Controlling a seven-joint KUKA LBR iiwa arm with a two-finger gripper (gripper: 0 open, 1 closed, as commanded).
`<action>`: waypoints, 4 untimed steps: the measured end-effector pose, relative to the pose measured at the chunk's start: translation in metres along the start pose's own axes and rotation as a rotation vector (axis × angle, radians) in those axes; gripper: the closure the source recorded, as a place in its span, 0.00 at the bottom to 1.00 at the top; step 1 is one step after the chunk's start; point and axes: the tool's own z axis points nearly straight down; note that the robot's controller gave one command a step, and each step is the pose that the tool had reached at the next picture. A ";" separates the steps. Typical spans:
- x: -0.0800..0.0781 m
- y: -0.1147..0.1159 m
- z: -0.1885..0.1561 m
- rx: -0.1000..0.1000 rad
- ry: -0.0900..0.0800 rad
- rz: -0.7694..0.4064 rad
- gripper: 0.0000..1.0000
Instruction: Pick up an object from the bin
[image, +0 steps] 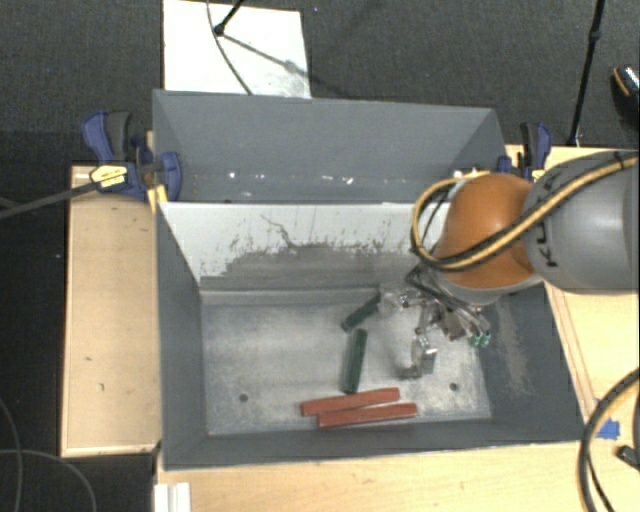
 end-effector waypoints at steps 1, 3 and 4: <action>-0.019 0.084 0.000 -0.002 -0.008 -0.428 0.00; -0.019 0.083 -0.117 0.004 -0.012 -0.606 1.00; -0.028 0.072 -0.279 0.007 -0.016 -0.605 1.00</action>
Offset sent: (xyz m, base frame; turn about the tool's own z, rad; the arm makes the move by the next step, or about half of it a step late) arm -0.0027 0.0825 -0.0005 -0.4259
